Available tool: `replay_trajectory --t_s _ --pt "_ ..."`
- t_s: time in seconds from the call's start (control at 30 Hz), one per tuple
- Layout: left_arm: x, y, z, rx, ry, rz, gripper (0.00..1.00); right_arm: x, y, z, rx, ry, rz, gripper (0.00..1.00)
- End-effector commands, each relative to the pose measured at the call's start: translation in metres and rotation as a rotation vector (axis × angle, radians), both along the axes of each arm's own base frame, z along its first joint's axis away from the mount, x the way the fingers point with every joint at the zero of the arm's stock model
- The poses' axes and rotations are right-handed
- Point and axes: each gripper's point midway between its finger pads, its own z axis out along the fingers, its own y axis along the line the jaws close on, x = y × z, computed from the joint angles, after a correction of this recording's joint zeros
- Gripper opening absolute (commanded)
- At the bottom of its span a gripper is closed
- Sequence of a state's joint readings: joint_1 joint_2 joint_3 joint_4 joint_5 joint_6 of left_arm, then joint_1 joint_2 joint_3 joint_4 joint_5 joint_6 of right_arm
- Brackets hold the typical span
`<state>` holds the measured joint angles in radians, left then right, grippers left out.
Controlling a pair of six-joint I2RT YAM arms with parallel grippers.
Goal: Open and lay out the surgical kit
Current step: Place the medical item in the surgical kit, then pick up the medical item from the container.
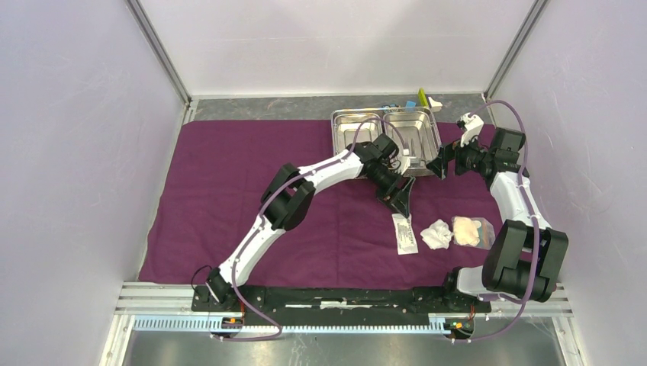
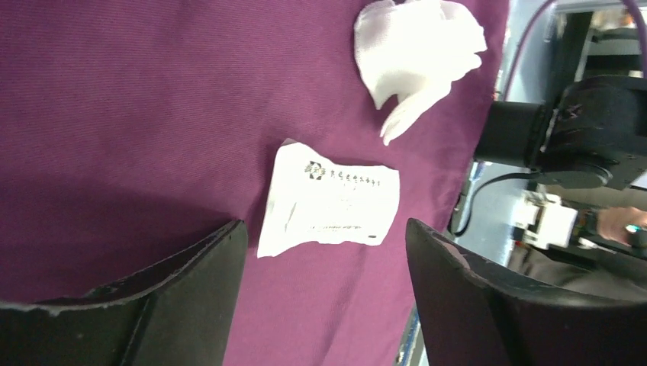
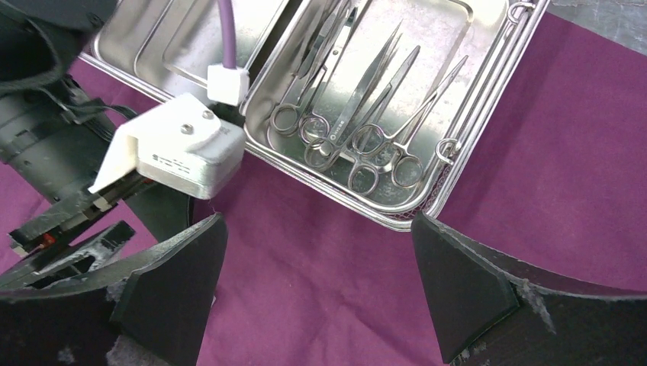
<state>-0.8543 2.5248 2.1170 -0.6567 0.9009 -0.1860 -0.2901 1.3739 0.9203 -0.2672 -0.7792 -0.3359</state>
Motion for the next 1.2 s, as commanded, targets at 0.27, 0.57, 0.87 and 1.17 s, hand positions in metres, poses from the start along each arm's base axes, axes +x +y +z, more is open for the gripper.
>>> replay_trajectory --t_s 0.27,0.57,0.87,1.17 --pt "0.054 0.036 0.101 0.013 -0.550 0.069 1.00 0.009 -0.012 0.026 -0.058 -0.077 -0.049 0.98" --pt "0.122 0.119 0.165 0.081 -0.812 0.315 1.00 0.040 0.008 0.041 -0.145 -0.106 -0.055 0.98" --pt "0.161 0.182 0.136 0.156 -0.634 0.479 1.00 0.091 0.053 0.017 -0.267 -0.061 -0.060 0.91" --pt "0.174 0.232 0.129 0.165 -0.581 0.575 1.00 0.134 0.050 -0.032 -0.305 0.054 -0.133 0.71"
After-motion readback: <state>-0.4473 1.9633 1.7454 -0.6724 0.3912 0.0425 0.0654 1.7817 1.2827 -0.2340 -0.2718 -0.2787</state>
